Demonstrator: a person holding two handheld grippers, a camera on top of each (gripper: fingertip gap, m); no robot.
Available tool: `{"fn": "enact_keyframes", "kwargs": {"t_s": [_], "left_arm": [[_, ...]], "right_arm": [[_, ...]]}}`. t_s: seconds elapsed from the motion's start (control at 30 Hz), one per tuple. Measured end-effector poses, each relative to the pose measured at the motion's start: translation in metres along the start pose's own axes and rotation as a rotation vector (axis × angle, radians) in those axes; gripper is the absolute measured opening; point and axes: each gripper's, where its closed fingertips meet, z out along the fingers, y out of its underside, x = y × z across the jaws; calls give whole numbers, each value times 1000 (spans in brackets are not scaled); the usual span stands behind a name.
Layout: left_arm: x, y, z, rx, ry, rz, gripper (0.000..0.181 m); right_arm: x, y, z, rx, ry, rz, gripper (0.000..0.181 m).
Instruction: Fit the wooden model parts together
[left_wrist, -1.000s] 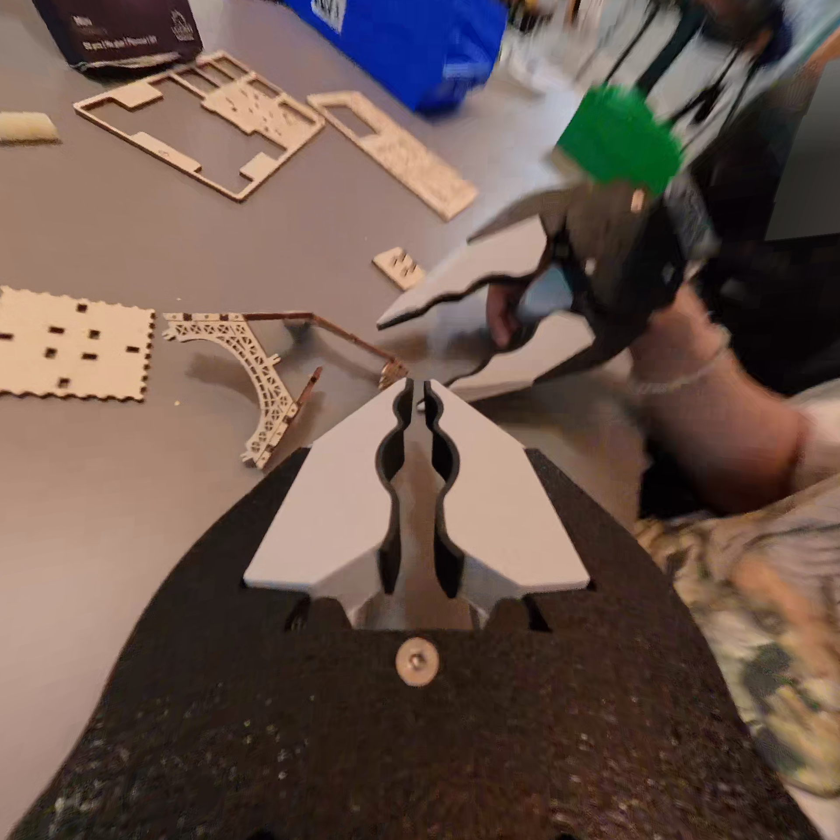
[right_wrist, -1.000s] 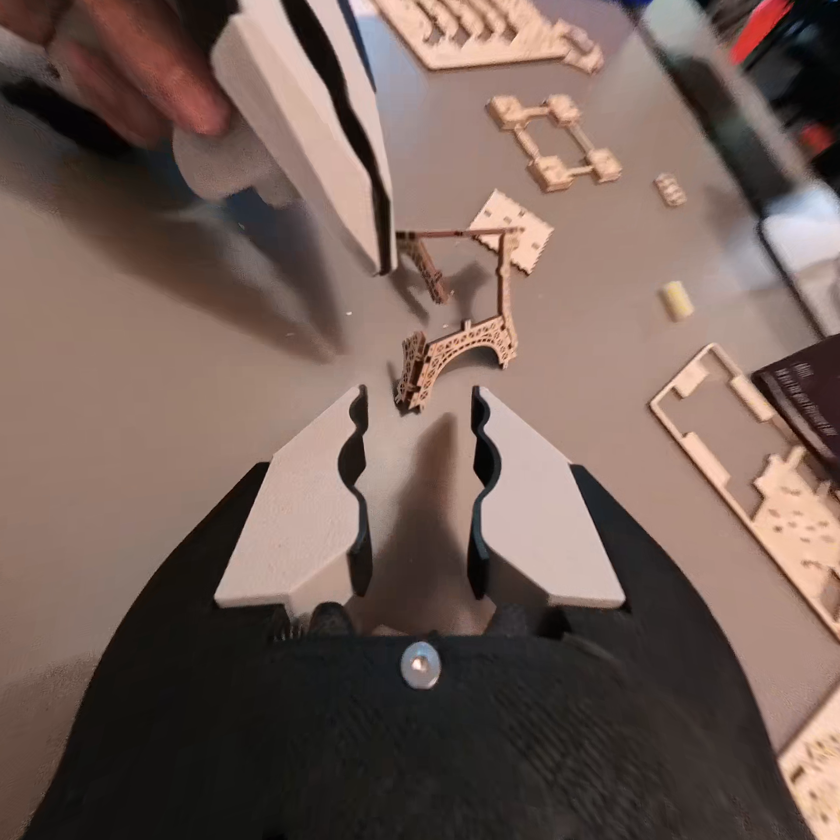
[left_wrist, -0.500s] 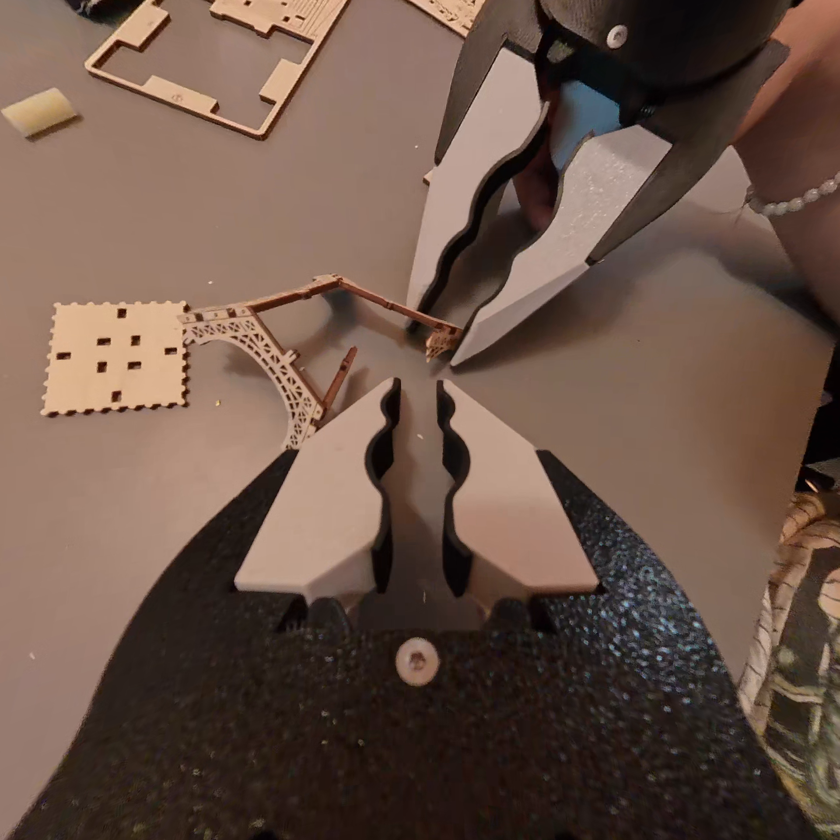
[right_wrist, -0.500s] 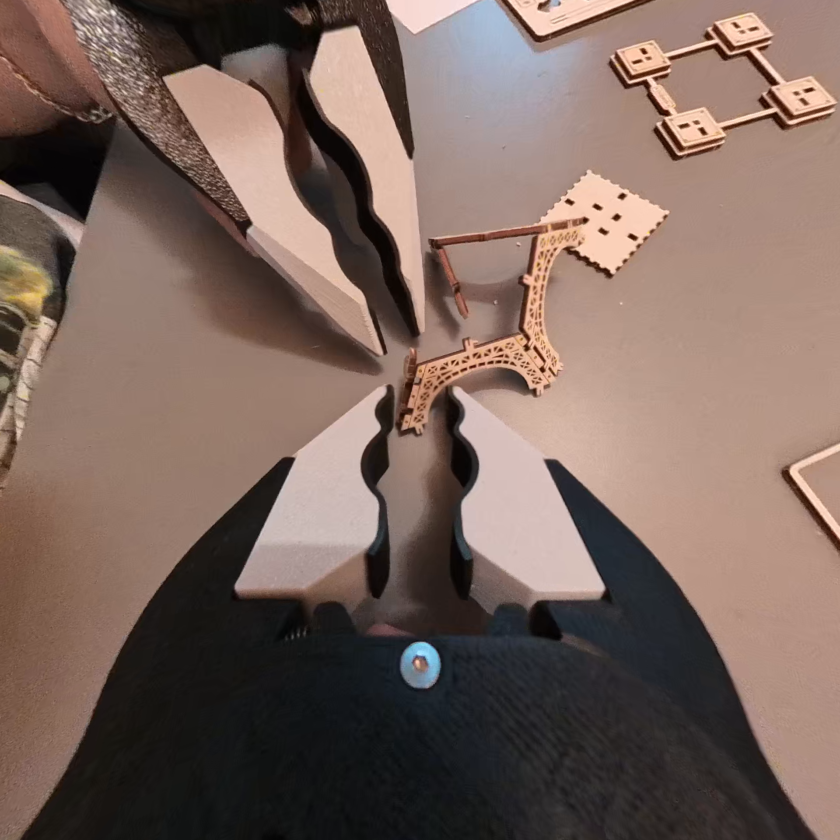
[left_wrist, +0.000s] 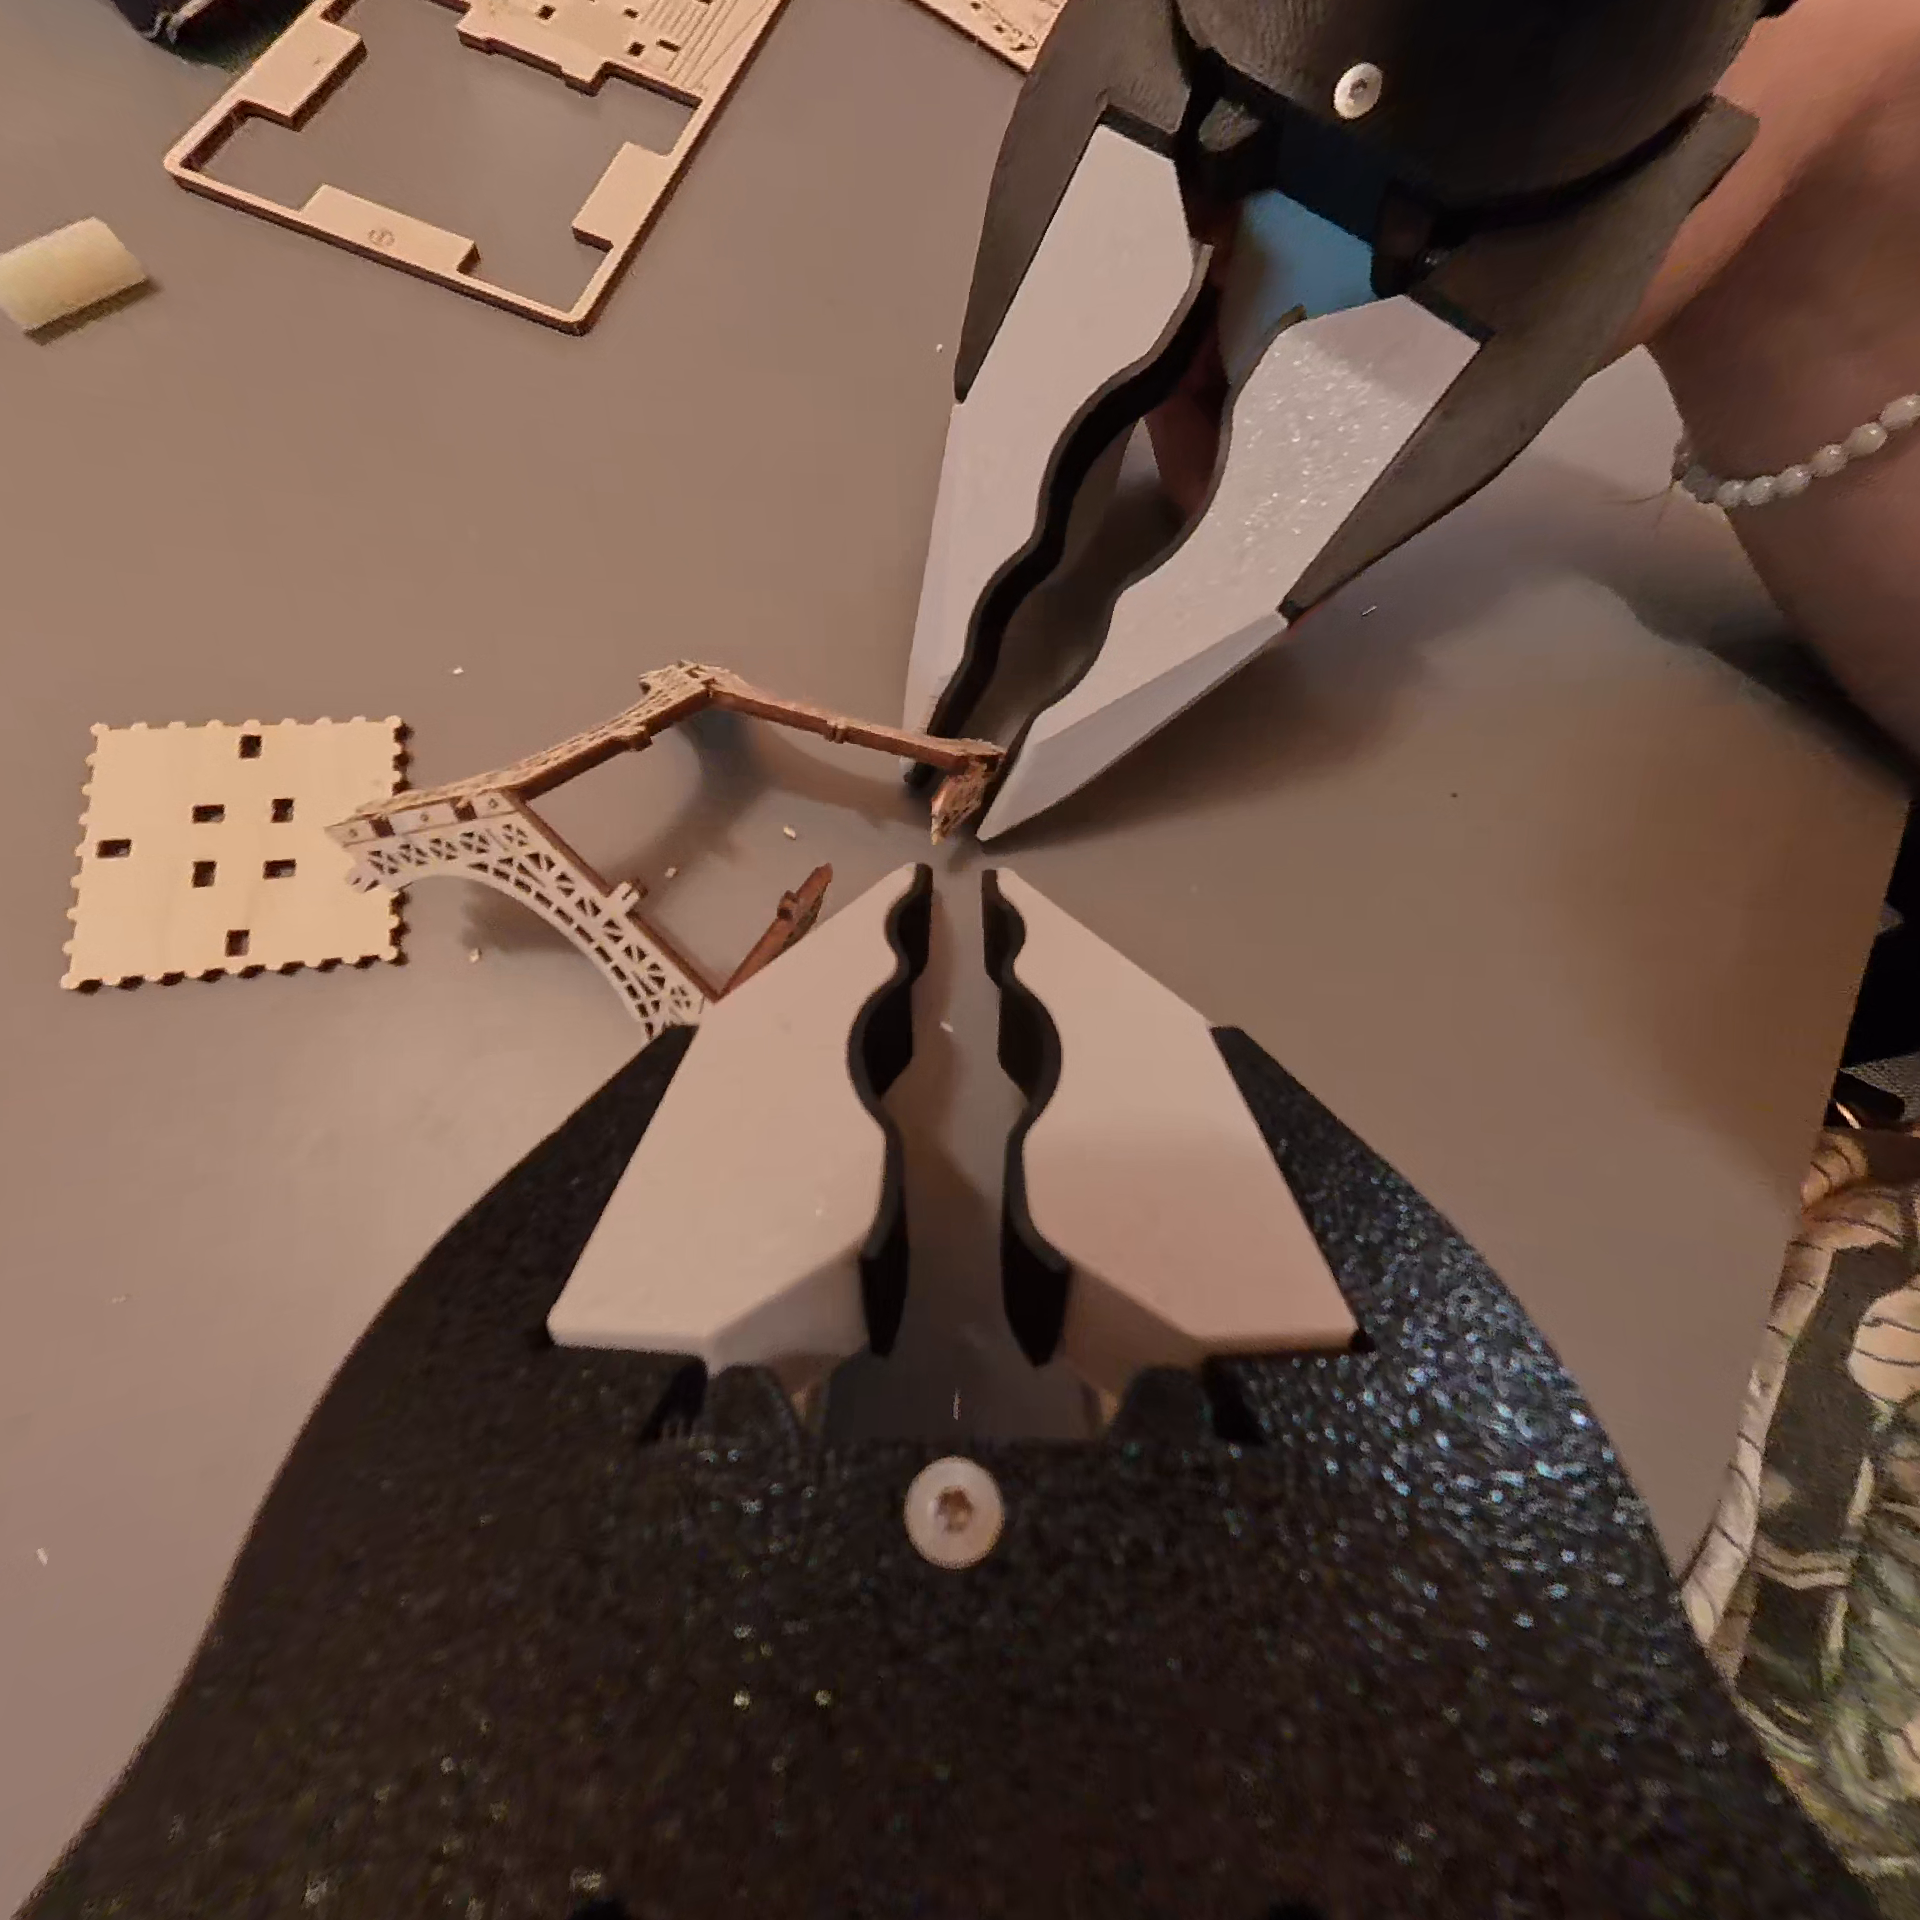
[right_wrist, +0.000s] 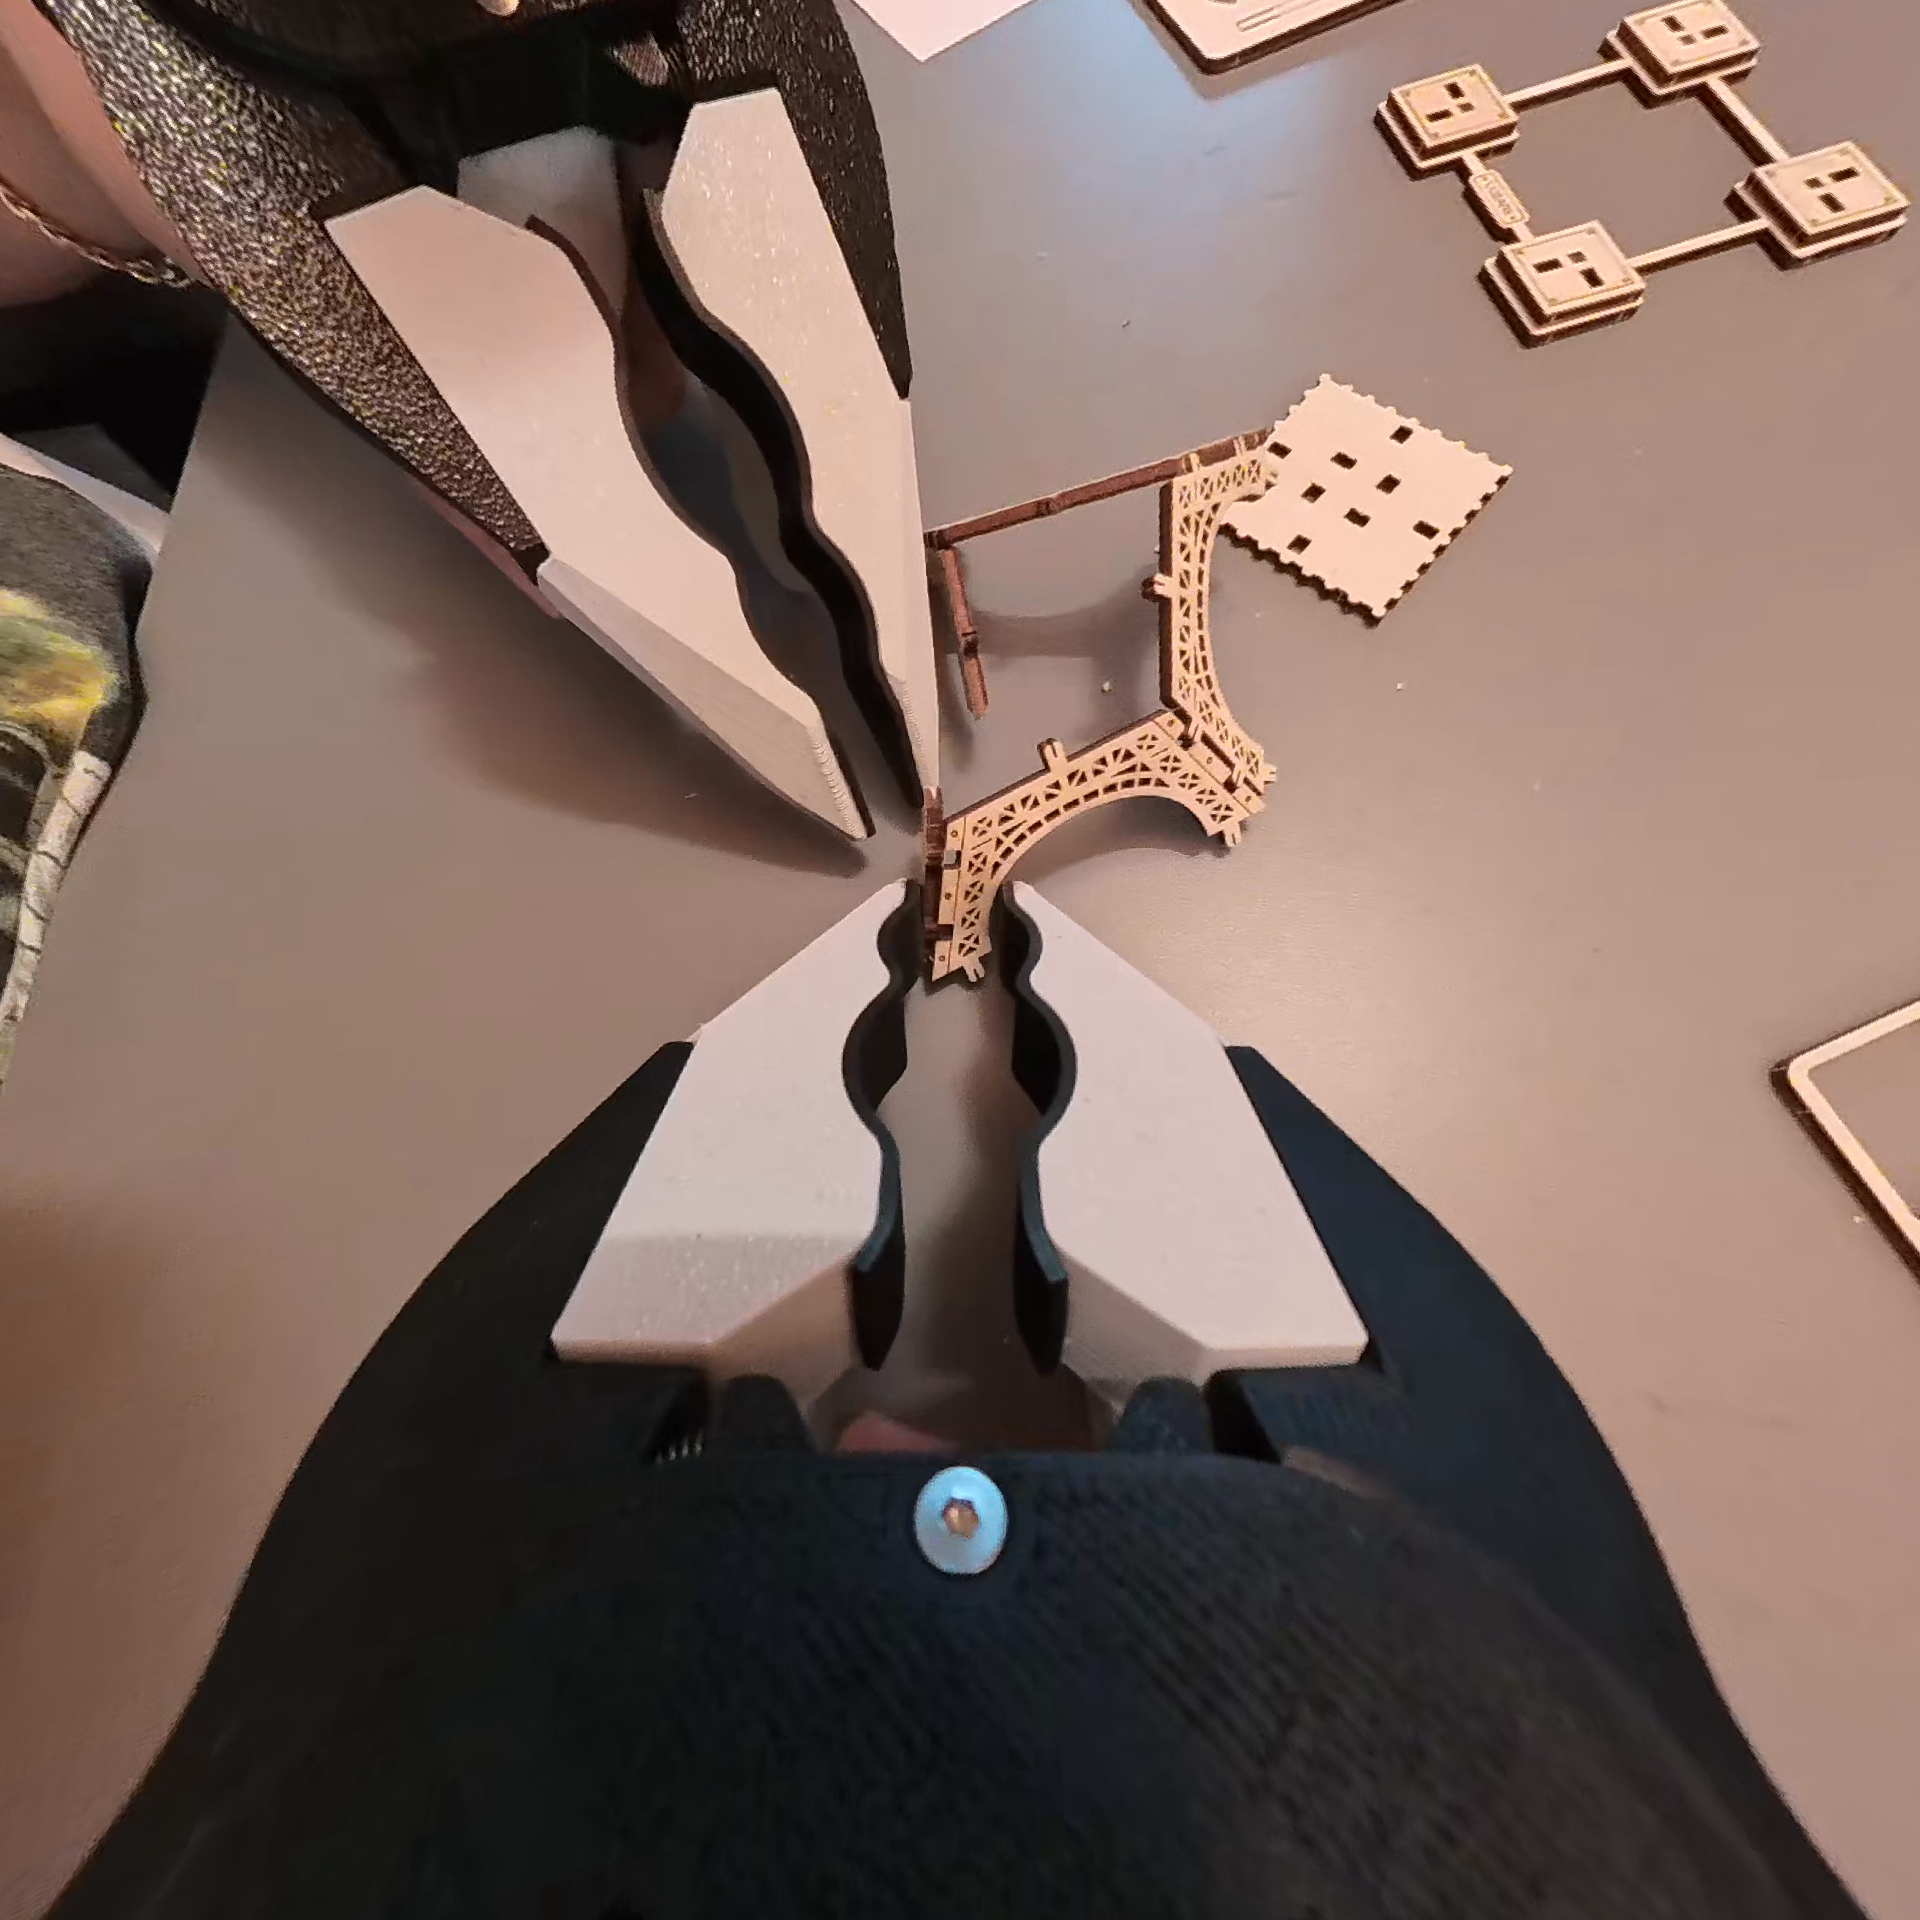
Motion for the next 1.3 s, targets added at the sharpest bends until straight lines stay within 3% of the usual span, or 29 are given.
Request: {"fn": "enact_keyframes", "kwargs": {"t_s": [0.3,0.5,0.63,0.8,1.0,1.3], "left_arm": [[-2,0,-3,15,-10,-11,6],[-6,6,-6,-3,-22,-40,5],[-9,0,-6,27,-30,-91,5],[-7,-5,1,29,-24,-94,7],[-5,-7,5,18,-48,-40,6],[-4,-12,8,33,-48,-16,6]], "right_arm": [[3,0,-1,4,27,29,12],[1,0,-5,25,11,85,35],[8,-4,-14,86,8,150,19],[7,-5,-12,77,-9,133,13],[5,-5,-11,70,-9,84,25],[0,2,-4,6,-25,55,15]]}}
